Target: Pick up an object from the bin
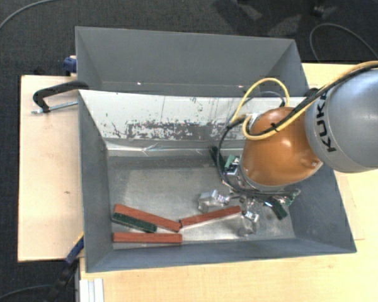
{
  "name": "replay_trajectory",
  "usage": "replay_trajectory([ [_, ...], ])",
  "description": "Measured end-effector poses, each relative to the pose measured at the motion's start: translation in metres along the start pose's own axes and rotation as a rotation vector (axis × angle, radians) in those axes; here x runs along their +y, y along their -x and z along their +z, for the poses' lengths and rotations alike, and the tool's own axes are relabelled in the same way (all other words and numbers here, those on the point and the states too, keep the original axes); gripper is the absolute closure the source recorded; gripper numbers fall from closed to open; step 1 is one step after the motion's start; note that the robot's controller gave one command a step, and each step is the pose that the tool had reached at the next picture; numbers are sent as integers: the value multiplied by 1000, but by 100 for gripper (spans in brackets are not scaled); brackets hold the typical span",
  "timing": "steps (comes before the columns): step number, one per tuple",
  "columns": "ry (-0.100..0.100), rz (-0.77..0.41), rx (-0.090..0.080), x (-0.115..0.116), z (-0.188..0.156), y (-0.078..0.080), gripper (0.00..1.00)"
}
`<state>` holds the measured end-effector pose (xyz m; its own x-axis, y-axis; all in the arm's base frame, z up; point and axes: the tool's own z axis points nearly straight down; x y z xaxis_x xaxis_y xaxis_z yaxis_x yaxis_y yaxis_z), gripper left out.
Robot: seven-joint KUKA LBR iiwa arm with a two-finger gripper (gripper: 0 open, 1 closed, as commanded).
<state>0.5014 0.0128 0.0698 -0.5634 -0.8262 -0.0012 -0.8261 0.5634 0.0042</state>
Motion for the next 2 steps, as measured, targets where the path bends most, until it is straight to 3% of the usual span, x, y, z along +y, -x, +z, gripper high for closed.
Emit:
replay_trajectory([
  [1,-6,2,-3,-3,-1,0,100],
  [2,-15,19,-6,-14,-135,-35,100],
])
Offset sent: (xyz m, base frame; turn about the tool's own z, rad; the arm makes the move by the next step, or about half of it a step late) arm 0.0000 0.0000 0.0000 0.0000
